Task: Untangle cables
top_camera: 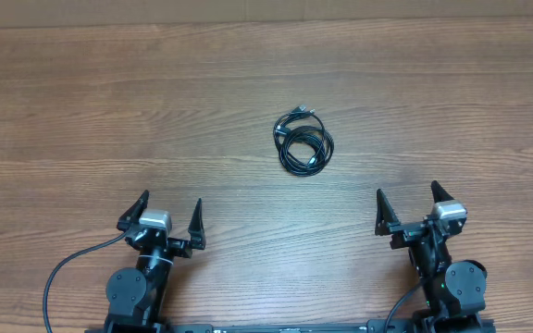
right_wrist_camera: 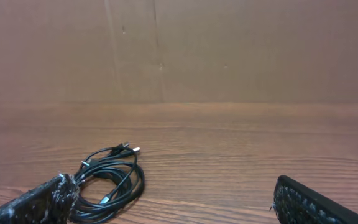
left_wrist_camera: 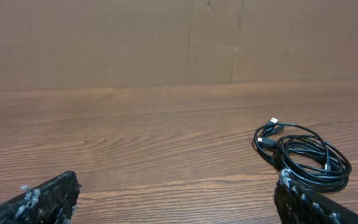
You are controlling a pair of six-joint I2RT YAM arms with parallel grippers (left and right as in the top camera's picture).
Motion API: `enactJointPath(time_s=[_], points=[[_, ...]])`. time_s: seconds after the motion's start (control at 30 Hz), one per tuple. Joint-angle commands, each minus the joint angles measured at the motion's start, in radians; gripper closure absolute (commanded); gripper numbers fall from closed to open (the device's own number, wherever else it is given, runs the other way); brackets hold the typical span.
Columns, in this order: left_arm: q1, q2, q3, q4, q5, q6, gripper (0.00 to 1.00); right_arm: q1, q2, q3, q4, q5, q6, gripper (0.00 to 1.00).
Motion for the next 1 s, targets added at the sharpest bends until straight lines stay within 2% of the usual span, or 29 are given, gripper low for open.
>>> enactJointPath(time_s=[0.0, 0.33, 0.53, 0.73, 0.97], points=[[0.006, -0.008, 0.008, -0.023, -0.007, 0.007, 0.00, -0.003, -0.010, -0.009, 0.005, -0.001, 0.077, 0.00], [0.006, -0.002, 0.103, -0.172, -0.016, -0.011, 0.00, -0.003, -0.006, 0.101, -0.159, 0.037, 0.092, 0.00], [0.006, 0.077, 0.213, -0.262, -0.048, -0.011, 0.00, -0.003, 0.053, 0.180, -0.224, 0.037, 0.092, 0.00], [0.006, 0.251, 0.344, -0.322, -0.041, -0.011, 0.01, -0.003, 0.200, 0.276, -0.267, 0.040, 0.111, 0.00], [0.006, 0.548, 0.580, -0.461, 0.032, -0.011, 0.01, -0.003, 0.487, 0.466, -0.377, 0.039, 0.110, 0.00]])
